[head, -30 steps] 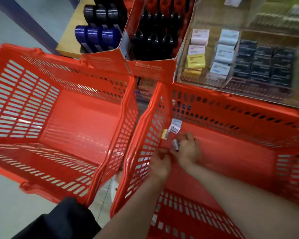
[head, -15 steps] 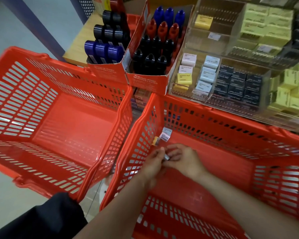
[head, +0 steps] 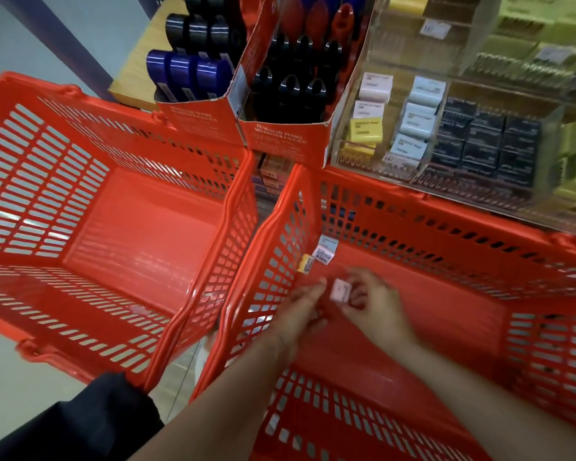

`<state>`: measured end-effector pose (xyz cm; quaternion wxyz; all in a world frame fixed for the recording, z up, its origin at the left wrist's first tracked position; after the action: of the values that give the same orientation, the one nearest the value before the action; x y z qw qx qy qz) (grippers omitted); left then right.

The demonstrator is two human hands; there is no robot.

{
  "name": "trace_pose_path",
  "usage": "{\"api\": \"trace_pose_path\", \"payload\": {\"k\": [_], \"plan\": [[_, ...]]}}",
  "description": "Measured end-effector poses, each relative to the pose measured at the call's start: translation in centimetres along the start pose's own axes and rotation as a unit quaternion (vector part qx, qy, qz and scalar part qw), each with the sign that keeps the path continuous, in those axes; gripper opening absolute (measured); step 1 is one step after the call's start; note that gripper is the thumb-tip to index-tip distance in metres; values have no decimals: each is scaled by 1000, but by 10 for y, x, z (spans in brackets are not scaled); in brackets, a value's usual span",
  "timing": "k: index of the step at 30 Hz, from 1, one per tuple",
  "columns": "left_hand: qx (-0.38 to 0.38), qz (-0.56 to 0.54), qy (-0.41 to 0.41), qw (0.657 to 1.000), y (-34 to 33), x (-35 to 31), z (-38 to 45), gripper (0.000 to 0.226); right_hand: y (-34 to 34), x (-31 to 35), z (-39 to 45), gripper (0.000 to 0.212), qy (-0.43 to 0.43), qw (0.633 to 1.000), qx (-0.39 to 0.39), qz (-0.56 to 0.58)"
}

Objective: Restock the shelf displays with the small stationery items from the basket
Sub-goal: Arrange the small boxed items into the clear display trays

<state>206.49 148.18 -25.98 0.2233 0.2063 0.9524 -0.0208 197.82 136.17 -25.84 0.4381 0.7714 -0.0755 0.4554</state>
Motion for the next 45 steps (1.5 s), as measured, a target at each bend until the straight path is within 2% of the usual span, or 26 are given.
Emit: {"api": "trace_pose_path", "payload": {"k": [1, 3, 5, 7, 9, 12, 15, 18, 21, 23, 26, 30, 33, 36, 38, 39, 40, 41, 42, 44, 45], "plan": [[36, 10, 2, 999, -3, 0, -2, 45, 5, 7, 0, 63, 11, 999, 8, 32], [93, 2, -5, 996, -10, -2, -7, 46, 11, 21, 1, 68, 31, 996, 41, 75], [98, -59, -10, 993, -13, -4, -8, 37, 15, 29, 6, 66, 20, 988, 98, 119], [60, -130, 3, 990, -12, -6, -6, 25, 21, 27, 15, 60, -6, 986, 105, 130], [8, -158, 16, 987, -7, -8, -2, 16, 24, 20, 30, 52, 23, 997, 52, 53], [-7, -183, 36, 982, 1, -3, 1, 17, 9, 18, 50, 41, 77, 993, 28, -84], [12, -175, 52, 983, 6, 6, 3, 24, -23, 24, 58, 37, 62, 992, 23, -108], [28, -193, 54, 979, 8, 7, 4, 16, -50, 21, 52, 27, 22, 993, 2, -118], [30, -197, 43, 979, 6, 6, 5, 23, -60, 13, 47, 20, -35, 997, -31, -68], [21, -186, 43, 981, 4, 7, 5, 12, -54, 9, 46, 14, -83, 995, -57, -12], [-2, -183, 45, 982, 2, 8, 9, 2, -34, 4, 39, 11, -156, 980, -51, 108], [31, -166, 28, 985, -4, 0, 6, 26, -10, 2, 15, 17, -169, 964, -31, 201], [72, -195, 9, 978, -6, -3, -3, 30, -13, 11, -2, 12, -161, 960, 27, 228], [61, -232, 1, 971, -3, -6, -5, 31, -16, 13, 4, 23, -157, 962, 52, 219], [43, -244, 7, 969, -1, -6, -4, 19, -12, 11, 17, 20, -112, 982, -5, 152], [27, -235, 14, 972, 0, -6, -3, 12, -10, 11, 24, 15, -48, 995, -40, 81], [10, -217, 22, 976, 1, -4, -2, 11, -10, 12, 32, 20, 26, 998, -55, 4], [-5, -194, 31, 980, 1, -2, -1, 14, -14, 14, 39, 34, 93, 993, -29, -61], [-15, -173, 40, 984, 3, 1, 1, 16, -20, 16, 46, 49, 142, 982, 29, -124], [-24, -160, 67, 985, 5, 9, 1, 17, -35, 20, 57, 68, 214, 934, 127, -256], [-25, -161, 76, 984, 6, 12, 2, 20, -41, 21, 61, 70, 246, 906, 148, -310]]}}
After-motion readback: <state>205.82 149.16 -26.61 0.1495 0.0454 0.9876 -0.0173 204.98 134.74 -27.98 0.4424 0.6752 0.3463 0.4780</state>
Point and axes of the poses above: each hand's wrist, its own z-axis towards the middle knuckle, its own y-axis out of the back of the hand, x = y × z, the point moved 2 cm from there along z, towards the middle knuckle, and after that the axes turned 12 degrees about -x, right-handed, at the moved point
